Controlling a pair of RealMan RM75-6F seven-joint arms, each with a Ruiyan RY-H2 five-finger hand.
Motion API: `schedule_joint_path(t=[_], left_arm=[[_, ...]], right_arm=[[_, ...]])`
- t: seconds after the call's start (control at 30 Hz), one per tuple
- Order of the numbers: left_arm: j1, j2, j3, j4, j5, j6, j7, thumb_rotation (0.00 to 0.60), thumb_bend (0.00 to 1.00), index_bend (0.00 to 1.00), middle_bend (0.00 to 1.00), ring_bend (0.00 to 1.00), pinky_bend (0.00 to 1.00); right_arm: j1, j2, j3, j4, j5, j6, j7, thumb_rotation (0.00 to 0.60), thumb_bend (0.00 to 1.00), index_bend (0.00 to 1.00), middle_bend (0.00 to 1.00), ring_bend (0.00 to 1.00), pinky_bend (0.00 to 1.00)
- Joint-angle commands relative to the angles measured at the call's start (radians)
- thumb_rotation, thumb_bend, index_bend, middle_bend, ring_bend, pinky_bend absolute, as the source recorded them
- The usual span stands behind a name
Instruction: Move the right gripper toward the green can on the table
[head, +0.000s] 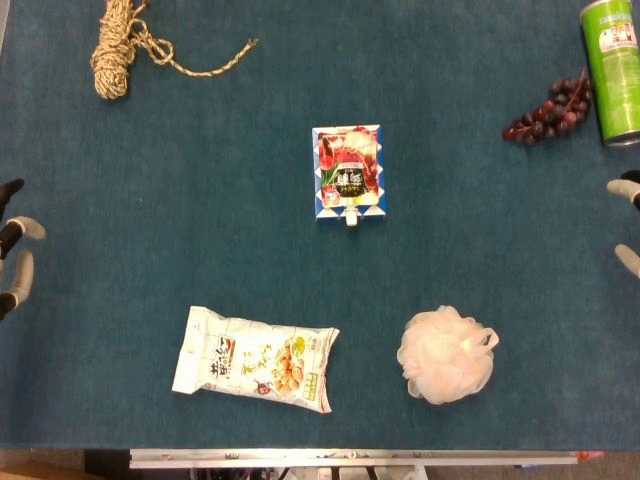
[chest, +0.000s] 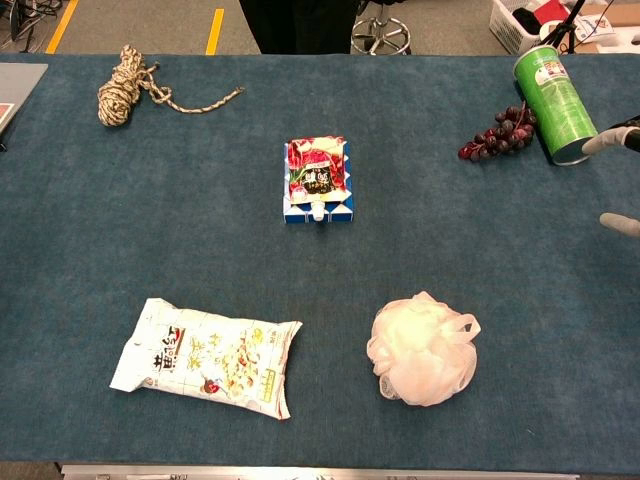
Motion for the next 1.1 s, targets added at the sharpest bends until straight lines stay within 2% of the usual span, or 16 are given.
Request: schedule_joint_path(t=[0.03,0.77,0.83,0.9,0.97,1.03,1.1], left_arm=[[0.002,0.001,0.0,-0.002,0.0,0.002,0.003,0.6,0.54,0.42,0.14,0.15,0.46],[0.003,-0.002,-0.001,-0.005,0.003,0.0,0.003,0.6,0.54,0.42,0.14,0.15,0.46],[0.003,-0.001,-0.001,-0.006,0.004,0.0,0.004,0.6,0.54,0.42,0.14,0.15,0.46],[0.002,-0.002,-0.001,-0.006,0.006,-0.001,0.004,0.6,0.54,0.42,0.14,0.15,0.46],[0.0,-0.003,-0.001,-0.005,0.006,-0.004,0.003,0.6,0.54,0.42,0.14,0.15,0.46],[-0.002,-0.004,-0.001,-0.005,0.007,-0.008,0.002,0.6,0.54,0.42,0.14,0.15,0.46],[-0.005,-0.006,0.0,-0.001,0.007,-0.014,0.0,0.6,0.54,0.42,0.14,0.15,0.46]], right_arm=[[0.001,0.0,0.0,0.0,-0.001,0.0,0.001,0.6,0.18,0.29,0.27,0.16,0.39],[-0.002,-0.007,0.0,0.011,-0.026,0.036,0.028,0.6,0.18,0.29,0.27,0.16,0.39],[-0.006,-0.019,0.003,0.027,-0.039,0.06,0.041,0.6,0.19,0.29,0.27,0.16,0.42],[-0.011,-0.035,0.01,0.047,-0.055,0.096,0.054,0.6,0.2,0.29,0.23,0.16,0.5],[-0.019,-0.051,0.017,0.07,-0.071,0.136,0.064,0.6,0.25,0.29,0.17,0.16,0.63],[-0.026,-0.062,0.022,0.089,-0.081,0.167,0.065,0.6,0.37,0.29,0.12,0.16,0.74],[-0.033,-0.068,0.024,0.098,-0.088,0.188,0.068,0.6,0.54,0.29,0.08,0.15,0.79]])
